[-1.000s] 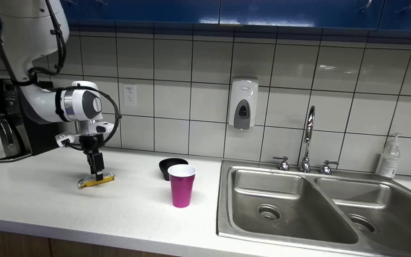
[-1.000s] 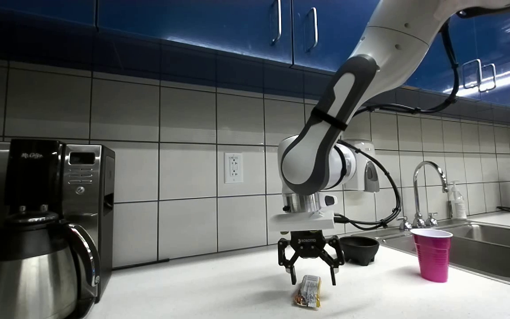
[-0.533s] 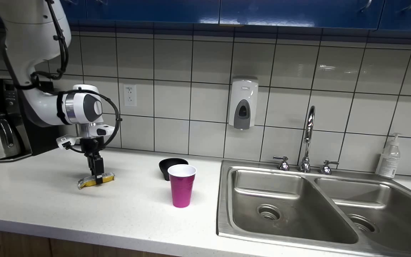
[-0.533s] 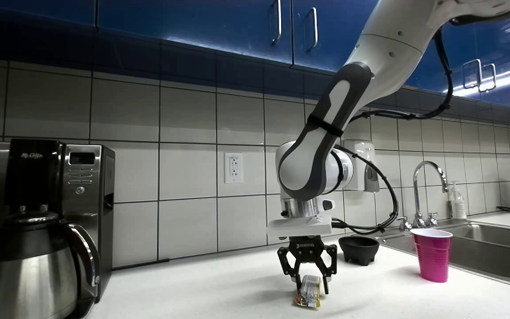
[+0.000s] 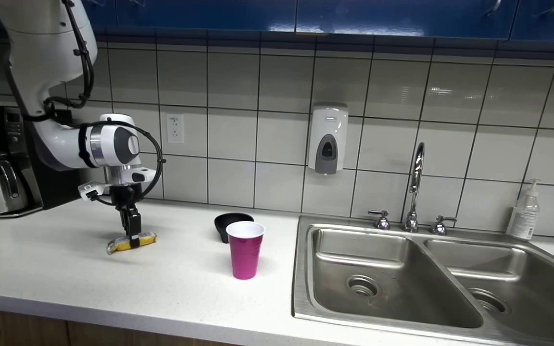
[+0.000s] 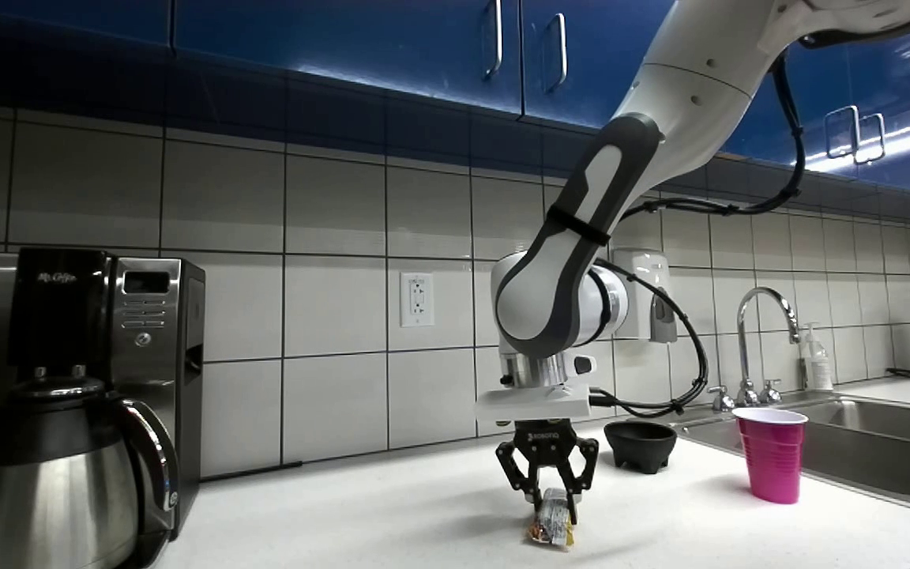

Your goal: Lift the snack pack from the kitchen cabinet and put it in the black bowl

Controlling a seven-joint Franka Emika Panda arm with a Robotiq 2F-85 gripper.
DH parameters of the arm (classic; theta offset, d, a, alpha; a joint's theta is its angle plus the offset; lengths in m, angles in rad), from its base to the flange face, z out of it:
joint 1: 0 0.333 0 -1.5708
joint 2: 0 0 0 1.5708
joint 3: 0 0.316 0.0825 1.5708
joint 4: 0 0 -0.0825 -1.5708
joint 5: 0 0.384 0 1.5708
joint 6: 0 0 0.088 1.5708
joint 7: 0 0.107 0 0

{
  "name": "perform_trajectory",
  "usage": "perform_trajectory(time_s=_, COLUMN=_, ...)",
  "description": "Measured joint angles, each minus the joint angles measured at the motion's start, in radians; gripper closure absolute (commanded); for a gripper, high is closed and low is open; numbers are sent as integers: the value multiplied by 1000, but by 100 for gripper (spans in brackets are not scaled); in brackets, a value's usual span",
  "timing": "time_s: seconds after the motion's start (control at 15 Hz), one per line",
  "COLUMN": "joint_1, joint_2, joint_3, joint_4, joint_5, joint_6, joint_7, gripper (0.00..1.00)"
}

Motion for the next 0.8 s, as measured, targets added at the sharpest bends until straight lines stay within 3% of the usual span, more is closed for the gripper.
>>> perform_trajectory(time_s=0.8, joint_1=15, joint_2=-153, joint_3=-5, joint_4=-45, joint_5=-27, joint_6=43, joint_7=-1, gripper=83)
